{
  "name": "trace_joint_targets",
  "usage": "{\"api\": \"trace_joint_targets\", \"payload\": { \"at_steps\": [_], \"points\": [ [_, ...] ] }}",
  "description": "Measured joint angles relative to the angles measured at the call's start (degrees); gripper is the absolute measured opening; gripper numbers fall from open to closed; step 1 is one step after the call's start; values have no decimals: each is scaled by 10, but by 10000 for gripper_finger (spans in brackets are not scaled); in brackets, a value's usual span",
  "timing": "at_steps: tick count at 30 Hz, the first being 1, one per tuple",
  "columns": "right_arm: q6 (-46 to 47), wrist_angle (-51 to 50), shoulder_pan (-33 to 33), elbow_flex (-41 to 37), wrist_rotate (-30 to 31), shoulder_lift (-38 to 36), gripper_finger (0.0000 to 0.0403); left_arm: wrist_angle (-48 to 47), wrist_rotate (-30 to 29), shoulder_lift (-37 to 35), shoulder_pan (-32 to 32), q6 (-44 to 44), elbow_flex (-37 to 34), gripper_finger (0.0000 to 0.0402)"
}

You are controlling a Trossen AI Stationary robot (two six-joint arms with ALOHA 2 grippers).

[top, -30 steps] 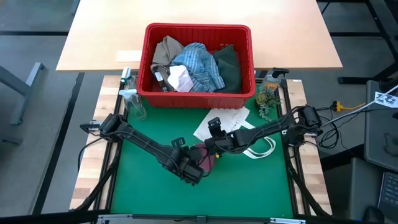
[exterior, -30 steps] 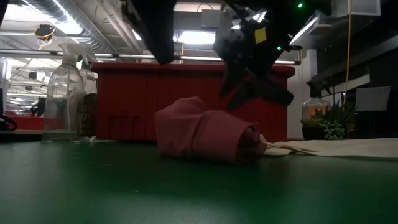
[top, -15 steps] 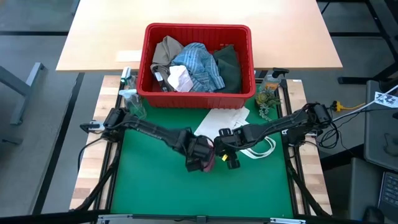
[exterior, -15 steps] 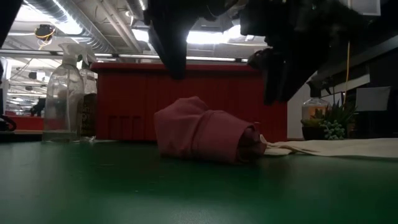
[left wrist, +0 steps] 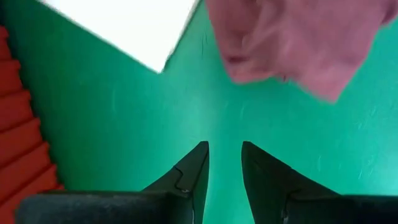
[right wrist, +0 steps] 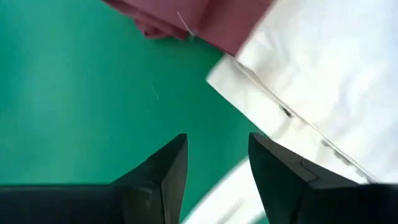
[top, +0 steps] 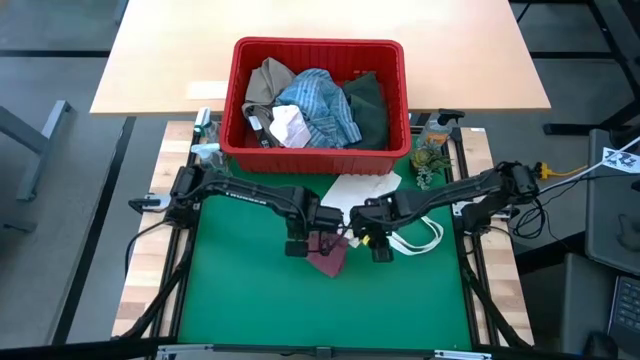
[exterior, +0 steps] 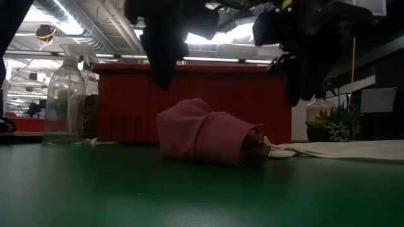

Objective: Fold Laundry from Bin
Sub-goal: Fold the pink underwear

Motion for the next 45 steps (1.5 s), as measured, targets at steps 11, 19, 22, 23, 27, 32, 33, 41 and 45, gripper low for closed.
{"api": "trace_joint_targets", "payload": {
  "at_steps": [11, 19, 22, 23, 27, 32, 33, 41, 45],
  "points": [
    [-5, -105, 1, -2, 32, -123, 170, -66, -2, -1, 52, 38, 0, 69],
    [33, 10, 1, -165, 0, -284, 170, -41, 20, -99, 89, 43, -62, 47],
    [99, 84, 1, -231, -9, -335, 170, 62, 42, -185, 105, -1, -169, 40],
    [119, 113, 1, -250, -9, -348, 170, 114, 55, -216, 108, -22, -214, 38],
    [193, 255, 1, -307, -8, -360, 170, 378, 84, -309, 106, -143, -378, 37],
    [238, 413, 1, -337, -8, -316, 170, 618, 77, -334, 87, -255, -481, 37],
    [238, 435, 1, -338, -9, -305, 170, 650, 75, -333, 83, -265, -492, 37],
    [239, 559, 2, -337, -9, -201, 170, 708, 63, -314, 58, -288, -513, 37],
    [252, 603, 2, -338, -23, -147, 170, 707, 58, -306, 41, -288, -513, 37]
  ]
}}
